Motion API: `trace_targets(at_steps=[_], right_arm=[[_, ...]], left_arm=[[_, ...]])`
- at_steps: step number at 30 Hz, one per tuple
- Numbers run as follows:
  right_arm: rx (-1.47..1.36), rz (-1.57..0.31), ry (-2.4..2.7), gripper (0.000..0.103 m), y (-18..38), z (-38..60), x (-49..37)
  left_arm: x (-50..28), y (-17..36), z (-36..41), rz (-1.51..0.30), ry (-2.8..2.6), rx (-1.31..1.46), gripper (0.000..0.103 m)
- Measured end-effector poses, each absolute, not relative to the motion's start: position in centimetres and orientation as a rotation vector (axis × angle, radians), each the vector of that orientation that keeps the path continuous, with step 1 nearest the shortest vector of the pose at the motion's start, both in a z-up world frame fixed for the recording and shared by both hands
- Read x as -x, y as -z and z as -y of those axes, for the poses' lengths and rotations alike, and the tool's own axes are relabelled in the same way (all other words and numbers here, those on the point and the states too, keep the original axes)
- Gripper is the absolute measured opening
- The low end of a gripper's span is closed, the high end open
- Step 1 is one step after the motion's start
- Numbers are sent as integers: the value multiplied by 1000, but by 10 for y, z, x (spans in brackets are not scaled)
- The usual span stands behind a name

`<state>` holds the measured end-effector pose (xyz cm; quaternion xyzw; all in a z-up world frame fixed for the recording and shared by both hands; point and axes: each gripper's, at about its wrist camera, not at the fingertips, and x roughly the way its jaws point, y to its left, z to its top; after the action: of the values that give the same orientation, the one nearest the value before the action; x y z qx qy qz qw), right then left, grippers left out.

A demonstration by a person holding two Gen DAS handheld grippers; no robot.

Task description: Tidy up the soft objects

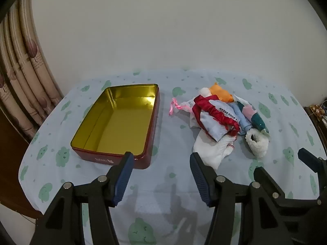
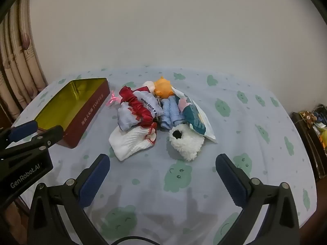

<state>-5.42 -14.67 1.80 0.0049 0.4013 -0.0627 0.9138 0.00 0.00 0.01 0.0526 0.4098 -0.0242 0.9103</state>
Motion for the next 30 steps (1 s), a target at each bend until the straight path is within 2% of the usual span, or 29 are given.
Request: trace_targets(at_steps=[30], right_arm=[[-13,-845,124,103,-11,143,56]], left_arm=[[-1,3,-2,-843,32,-114,59]])
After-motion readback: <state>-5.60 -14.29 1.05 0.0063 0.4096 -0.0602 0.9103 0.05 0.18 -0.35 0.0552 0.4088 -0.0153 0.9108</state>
